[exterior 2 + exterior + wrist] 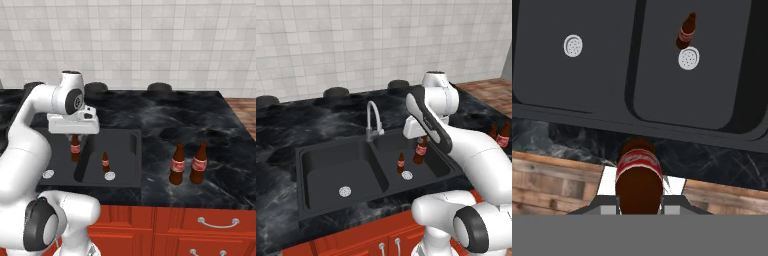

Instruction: Place the large bottle from the dining counter next to the other large bottle outside the sink, and place the small bottle from the dining counter next to the other small bottle inside the sink.

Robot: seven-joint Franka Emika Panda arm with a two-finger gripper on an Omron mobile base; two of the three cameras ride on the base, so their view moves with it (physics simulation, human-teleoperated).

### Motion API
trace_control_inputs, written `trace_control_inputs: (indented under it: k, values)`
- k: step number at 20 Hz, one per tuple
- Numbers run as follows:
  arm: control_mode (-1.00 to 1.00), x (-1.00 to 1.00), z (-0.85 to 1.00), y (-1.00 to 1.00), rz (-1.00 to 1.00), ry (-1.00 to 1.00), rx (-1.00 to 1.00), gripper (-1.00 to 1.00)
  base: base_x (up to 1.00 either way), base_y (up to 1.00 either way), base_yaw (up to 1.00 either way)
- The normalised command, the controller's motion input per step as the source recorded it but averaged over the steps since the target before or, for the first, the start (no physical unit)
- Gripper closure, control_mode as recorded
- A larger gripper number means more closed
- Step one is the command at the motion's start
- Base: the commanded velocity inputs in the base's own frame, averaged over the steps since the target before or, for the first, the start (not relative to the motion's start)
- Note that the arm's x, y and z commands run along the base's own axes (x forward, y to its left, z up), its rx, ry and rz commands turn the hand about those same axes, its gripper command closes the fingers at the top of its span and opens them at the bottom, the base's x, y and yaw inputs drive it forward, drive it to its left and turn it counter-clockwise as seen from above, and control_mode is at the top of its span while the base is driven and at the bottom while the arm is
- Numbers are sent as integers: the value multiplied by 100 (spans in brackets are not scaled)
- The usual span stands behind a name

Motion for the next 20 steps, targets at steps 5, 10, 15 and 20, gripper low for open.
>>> trace_control_inputs:
  k: [5, 10, 15, 20]
  values:
    - [-100, 6, -26, -34, -4, 0, -7, 100, 0, 0, 0]
    - [-100, 19, -26, -32, -13, 0, -4, 100, 0, 0, 0]
    - [-100, 43, -17, -8, -8, 0, -1, 100, 0, 0, 0]
    - [-100, 46, -11, 0, -5, 0, 0, 100, 0, 0, 0]
